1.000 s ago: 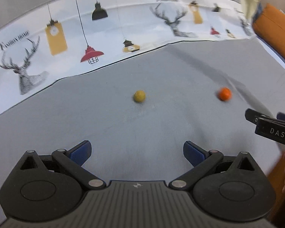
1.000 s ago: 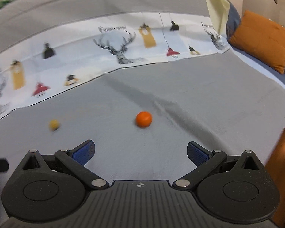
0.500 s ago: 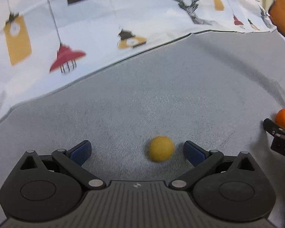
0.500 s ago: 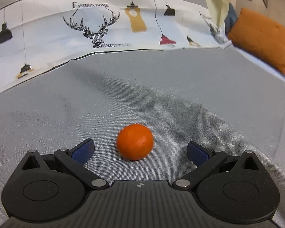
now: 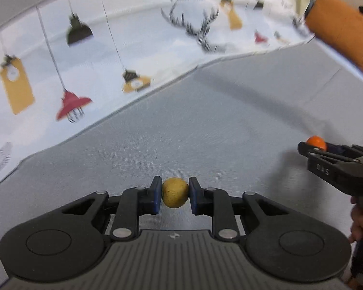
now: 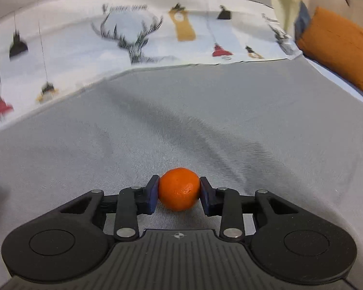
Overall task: Organize fruits
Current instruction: 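Grasp a small yellow fruit with the left tool while the right tool grasps an orange, then carry both fruits over the blue plate and release them onto it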
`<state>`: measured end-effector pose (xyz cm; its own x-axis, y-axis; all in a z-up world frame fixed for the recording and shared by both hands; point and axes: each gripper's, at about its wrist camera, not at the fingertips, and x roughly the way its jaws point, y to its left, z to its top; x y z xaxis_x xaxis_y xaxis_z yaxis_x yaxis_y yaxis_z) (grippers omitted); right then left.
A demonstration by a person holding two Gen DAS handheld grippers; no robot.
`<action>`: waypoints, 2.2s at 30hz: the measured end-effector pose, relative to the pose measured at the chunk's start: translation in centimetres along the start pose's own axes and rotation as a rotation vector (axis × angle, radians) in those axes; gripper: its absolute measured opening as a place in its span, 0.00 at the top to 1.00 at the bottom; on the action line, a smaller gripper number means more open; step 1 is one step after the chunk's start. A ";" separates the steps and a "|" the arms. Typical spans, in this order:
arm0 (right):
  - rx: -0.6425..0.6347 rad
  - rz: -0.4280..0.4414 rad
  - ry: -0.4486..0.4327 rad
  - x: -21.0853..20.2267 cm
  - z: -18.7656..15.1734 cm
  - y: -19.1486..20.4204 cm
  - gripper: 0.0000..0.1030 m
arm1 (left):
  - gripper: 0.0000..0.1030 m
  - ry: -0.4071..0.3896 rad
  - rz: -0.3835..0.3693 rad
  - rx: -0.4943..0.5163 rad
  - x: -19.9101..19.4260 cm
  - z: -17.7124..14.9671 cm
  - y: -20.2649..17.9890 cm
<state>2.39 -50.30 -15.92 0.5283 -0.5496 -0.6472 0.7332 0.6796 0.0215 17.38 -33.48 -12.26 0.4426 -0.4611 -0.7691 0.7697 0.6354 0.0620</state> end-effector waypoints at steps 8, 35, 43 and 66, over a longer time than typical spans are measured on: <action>0.055 0.120 -0.090 -14.5 -0.4 -0.3 0.65 | 0.75 0.053 0.099 -0.074 -14.0 -5.6 1.1; -0.424 0.638 -0.142 -46.1 -13.6 9.5 0.65 | 0.75 0.069 0.323 -0.461 -42.5 -28.5 5.4; -0.457 0.634 -0.191 -48.4 -14.2 9.2 0.65 | 0.75 0.014 0.303 -0.455 -44.0 -28.8 4.7; -0.480 0.608 -0.117 -45.8 -14.6 11.3 0.65 | 0.75 0.056 0.242 -0.427 -40.4 -27.4 6.9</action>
<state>-19.78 -10.36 2.80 0.8388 -0.0428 -0.5427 0.0492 0.9988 -0.0027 -7.77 6.53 1.84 0.5511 -0.2426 -0.7984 0.3852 0.9227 -0.0145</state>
